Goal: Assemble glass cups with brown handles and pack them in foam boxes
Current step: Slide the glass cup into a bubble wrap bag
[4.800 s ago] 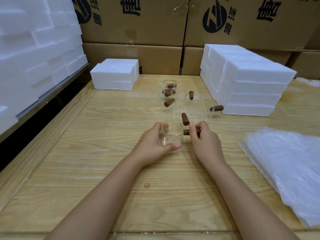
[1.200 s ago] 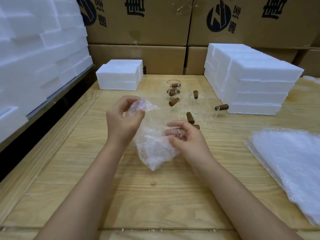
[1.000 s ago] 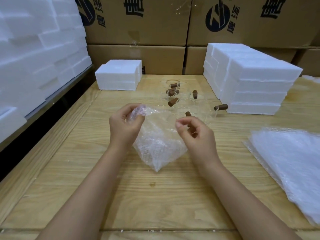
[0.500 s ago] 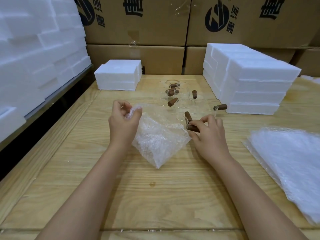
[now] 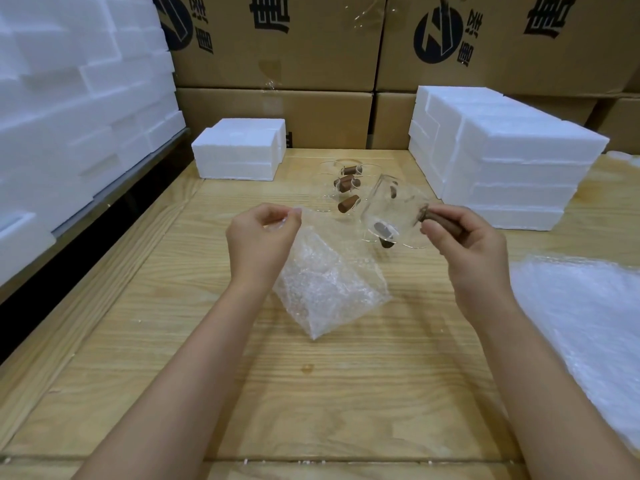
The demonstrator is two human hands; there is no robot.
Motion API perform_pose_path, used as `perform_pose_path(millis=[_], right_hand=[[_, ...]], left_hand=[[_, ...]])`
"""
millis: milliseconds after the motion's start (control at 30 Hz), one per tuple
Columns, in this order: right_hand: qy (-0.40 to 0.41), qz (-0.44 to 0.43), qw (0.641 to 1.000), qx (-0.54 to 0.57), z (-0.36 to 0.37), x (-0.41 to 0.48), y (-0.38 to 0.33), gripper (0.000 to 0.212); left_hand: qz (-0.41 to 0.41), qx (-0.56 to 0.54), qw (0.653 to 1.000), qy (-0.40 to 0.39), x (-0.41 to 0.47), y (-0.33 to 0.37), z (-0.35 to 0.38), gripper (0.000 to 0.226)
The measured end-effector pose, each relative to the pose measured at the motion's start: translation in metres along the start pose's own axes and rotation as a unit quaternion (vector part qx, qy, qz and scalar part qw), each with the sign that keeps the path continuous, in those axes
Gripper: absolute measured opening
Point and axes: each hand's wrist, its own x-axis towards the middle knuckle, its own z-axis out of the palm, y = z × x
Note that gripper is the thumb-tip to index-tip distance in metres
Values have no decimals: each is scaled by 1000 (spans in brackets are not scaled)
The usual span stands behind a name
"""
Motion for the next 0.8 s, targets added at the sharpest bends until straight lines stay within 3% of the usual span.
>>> perform_pose_path(millis=[100, 200, 400, 600, 700, 800], right_hand=[[-75, 25, 993, 90, 3, -2, -4, 20], [-116, 41, 989, 77, 8, -5, 1, 20], [-86, 26, 996, 3, 7, -6, 1, 23], [-55, -60, 985, -152, 10, -11, -1, 32], [-60, -121, 970, -203, 13, -14, -2, 35], [-81, -192, 947, -243, 16, -16, -4, 25]], left_hand=[[2, 20, 1000, 0, -3, 3, 1, 14], [11, 33, 999, -10, -4, 7, 0, 18], [8, -20, 993, -114, -1, 13, -5, 12], [-22, -30, 985, -170, 2, 15, -9, 7], [-23, -47, 985, -167, 1, 17, -9, 6], [-21, -33, 989, -144, -2, 17, -4, 11]])
